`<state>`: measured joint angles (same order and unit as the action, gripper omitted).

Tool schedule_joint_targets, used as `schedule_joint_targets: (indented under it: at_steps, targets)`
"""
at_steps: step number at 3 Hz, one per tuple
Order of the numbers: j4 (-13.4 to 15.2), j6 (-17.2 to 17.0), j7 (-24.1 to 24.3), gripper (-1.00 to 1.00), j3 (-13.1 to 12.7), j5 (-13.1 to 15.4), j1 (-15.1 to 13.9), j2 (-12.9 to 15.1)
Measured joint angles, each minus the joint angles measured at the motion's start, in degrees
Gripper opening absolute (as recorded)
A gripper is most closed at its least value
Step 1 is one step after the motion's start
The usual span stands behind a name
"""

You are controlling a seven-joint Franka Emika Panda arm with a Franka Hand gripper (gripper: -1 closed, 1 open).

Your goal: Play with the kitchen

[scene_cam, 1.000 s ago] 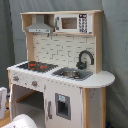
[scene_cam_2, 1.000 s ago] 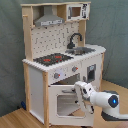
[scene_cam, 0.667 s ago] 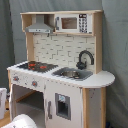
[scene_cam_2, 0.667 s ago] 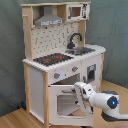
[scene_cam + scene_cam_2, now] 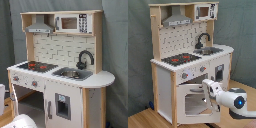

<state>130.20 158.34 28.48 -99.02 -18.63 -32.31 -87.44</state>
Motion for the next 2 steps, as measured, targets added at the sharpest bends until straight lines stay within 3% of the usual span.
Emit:
schedule_joint_targets:
  at_steps: [1,2]
  targets:
    - [-1.1,-1.5,3.6,1.00,0.7,4.9,0.1,0.0]
    - [-2.4,-3.4,5.0,1.00,3.5,9.8,0.5,0.0]
